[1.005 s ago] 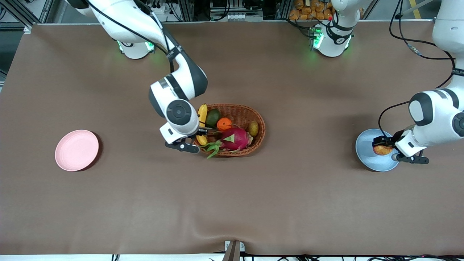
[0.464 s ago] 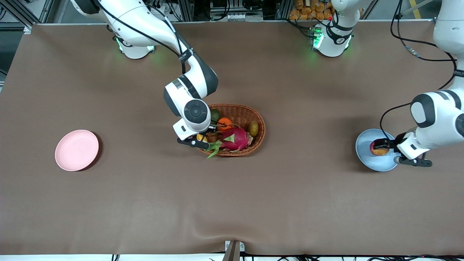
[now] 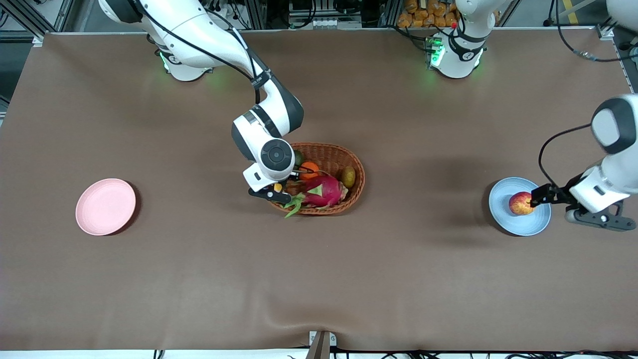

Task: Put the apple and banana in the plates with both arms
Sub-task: 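Open the left gripper and lift it away from the apple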

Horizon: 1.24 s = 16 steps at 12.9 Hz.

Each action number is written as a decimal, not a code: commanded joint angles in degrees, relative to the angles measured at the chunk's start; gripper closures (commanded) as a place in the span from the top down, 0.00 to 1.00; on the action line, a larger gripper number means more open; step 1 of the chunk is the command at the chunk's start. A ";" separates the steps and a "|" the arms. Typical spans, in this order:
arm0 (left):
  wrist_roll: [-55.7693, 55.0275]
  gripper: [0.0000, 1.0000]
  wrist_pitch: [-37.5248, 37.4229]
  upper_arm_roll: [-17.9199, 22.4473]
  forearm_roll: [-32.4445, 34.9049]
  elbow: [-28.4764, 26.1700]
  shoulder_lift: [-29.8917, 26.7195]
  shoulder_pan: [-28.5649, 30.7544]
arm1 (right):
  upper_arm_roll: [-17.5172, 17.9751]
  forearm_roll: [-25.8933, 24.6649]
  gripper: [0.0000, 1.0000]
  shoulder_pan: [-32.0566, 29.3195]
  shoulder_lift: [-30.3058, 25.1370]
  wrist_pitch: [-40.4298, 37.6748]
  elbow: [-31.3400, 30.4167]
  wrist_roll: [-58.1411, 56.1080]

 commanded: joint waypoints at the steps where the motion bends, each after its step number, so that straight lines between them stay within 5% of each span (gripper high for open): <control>1: -5.47 1.00 -11.85 -3.27 -0.70 8.67 -1.61 0.19 | -0.47 -0.79 0.69 0.82 0.95 1.69 -0.40 2.30; 4: -10.49 1.00 -21.97 -5.83 -0.52 17.82 -1.70 0.19 | -0.47 -1.05 0.65 0.82 1.66 2.58 -0.40 3.01; 5: -10.68 1.00 -24.35 -6.36 -0.52 19.85 -1.70 0.19 | -0.47 -1.32 0.51 0.82 2.01 2.66 -0.40 3.01; 6: -10.68 1.00 -26.46 -7.15 -0.52 20.92 -1.70 0.19 | -0.47 -1.67 0.20 0.82 2.01 2.66 -0.40 2.92; 7: -10.68 1.00 -28.48 -7.50 -0.52 21.80 -1.70 0.10 | -0.38 -1.84 0.00 0.64 2.01 2.23 -0.22 2.84; 9: -11.12 1.00 -29.29 -5.94 -0.43 22.33 -4.75 -3.04 | -0.38 -1.67 0.00 0.03 1.58 1.17 0.39 2.75; 12: -16.20 1.00 -32.44 8.09 -0.79 21.89 -7.67 -17.08 | -0.38 -1.41 0.00 -0.50 1.31 -3.99 4.59 2.22; 16: -17.36 1.00 -33.78 18.92 -3.24 17.08 -12.14 -27.38 | -0.38 -0.79 0.00 -0.76 0.26 -13.05 10.76 2.04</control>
